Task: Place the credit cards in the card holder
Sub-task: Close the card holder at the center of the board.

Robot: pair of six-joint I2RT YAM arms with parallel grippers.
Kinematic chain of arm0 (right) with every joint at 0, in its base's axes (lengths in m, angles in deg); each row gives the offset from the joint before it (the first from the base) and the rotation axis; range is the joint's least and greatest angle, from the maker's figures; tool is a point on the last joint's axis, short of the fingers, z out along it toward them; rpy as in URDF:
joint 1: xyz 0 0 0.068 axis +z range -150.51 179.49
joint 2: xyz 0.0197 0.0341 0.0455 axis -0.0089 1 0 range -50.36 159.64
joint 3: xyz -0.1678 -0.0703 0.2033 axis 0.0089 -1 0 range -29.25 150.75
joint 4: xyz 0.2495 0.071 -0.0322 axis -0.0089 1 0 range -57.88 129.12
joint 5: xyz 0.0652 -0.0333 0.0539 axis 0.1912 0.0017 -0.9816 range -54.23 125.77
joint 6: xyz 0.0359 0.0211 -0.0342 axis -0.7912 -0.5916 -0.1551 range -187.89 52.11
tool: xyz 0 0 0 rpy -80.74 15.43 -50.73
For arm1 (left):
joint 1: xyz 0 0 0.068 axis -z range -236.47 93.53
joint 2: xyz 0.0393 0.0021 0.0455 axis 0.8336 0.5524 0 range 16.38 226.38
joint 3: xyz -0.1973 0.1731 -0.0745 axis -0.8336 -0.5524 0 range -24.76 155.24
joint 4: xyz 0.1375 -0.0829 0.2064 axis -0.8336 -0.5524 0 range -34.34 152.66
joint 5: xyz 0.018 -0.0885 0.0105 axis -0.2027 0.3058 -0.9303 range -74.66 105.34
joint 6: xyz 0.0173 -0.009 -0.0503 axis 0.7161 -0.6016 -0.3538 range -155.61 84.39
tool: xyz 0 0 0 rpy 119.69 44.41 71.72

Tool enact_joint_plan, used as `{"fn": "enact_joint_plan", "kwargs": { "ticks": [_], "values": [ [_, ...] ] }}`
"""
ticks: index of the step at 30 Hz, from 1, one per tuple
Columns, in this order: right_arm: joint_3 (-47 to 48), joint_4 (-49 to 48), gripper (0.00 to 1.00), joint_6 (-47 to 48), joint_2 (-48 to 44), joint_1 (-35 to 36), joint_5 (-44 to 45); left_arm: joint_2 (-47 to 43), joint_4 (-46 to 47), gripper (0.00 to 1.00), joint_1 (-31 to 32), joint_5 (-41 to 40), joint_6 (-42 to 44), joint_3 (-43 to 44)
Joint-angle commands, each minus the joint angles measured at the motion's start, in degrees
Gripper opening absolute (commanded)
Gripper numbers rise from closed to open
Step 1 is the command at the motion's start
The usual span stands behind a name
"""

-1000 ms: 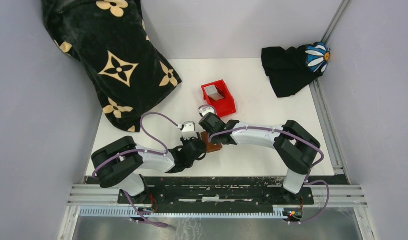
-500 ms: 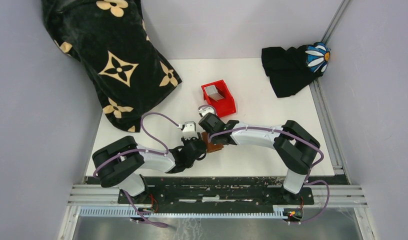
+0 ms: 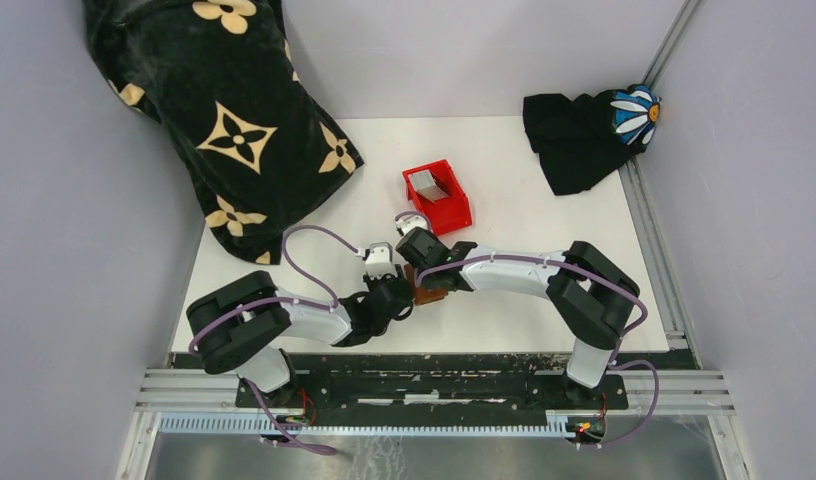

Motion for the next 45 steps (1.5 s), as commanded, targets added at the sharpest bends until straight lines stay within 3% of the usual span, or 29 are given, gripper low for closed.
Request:
{"fn": "enact_joint_plan", "kwargs": {
  "ticks": [1, 45],
  "values": [
    [1.1, -0.7, 0.18, -1.3, -1.5, 0.8, -0.8, 0.8, 2.7, 0.38, 0.0, 0.8, 1.0, 1.5],
    [3.5, -0.6, 0.16, -2.0, 1.6, 1.9, -0.7, 2.5, 5.3, 0.35, 0.1, 2.6, 1.0, 0.9]
  ]
}}
